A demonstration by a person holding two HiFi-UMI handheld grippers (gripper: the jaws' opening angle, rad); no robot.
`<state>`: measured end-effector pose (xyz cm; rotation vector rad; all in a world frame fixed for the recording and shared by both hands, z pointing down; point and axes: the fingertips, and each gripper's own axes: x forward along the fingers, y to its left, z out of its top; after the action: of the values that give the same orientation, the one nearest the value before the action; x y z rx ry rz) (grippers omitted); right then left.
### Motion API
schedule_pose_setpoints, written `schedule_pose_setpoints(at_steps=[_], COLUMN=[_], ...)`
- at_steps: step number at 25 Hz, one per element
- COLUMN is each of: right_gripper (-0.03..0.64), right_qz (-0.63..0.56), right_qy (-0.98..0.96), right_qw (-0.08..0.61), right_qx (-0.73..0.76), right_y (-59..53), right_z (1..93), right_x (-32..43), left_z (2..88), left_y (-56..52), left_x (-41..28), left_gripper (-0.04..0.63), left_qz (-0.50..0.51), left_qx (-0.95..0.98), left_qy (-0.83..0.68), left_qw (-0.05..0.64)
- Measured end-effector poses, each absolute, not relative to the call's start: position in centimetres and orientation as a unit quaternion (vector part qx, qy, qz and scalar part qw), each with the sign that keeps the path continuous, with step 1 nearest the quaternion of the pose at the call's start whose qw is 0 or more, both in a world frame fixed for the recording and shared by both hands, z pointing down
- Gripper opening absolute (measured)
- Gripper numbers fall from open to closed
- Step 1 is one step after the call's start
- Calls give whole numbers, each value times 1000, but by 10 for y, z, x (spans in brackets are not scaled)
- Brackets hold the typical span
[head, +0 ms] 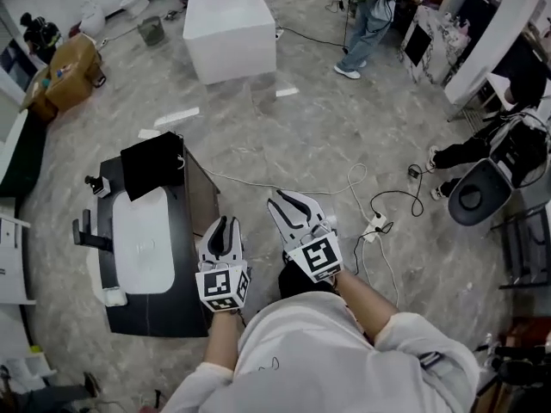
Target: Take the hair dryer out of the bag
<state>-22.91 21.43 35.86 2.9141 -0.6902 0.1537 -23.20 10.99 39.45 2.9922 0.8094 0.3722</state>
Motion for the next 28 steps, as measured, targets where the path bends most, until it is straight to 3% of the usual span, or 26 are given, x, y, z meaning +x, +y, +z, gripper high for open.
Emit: schedule_pose_setpoints(at_steps=[13,28], right_gripper=[74,74], right_qz=[67,112], right_qy=[-280,-290], right_qw=[45,52], right_qx=[957,949], right_y=[267,190], right_z=[369,398], right_x=[-61,154], left_z=[389,414], left_y=[156,101], left_x=[-77,151], left_gripper=[94,87], left_qz=[149,177], left_qx=[966,953], left_qy=[213,244], left_qw=[-14,-1])
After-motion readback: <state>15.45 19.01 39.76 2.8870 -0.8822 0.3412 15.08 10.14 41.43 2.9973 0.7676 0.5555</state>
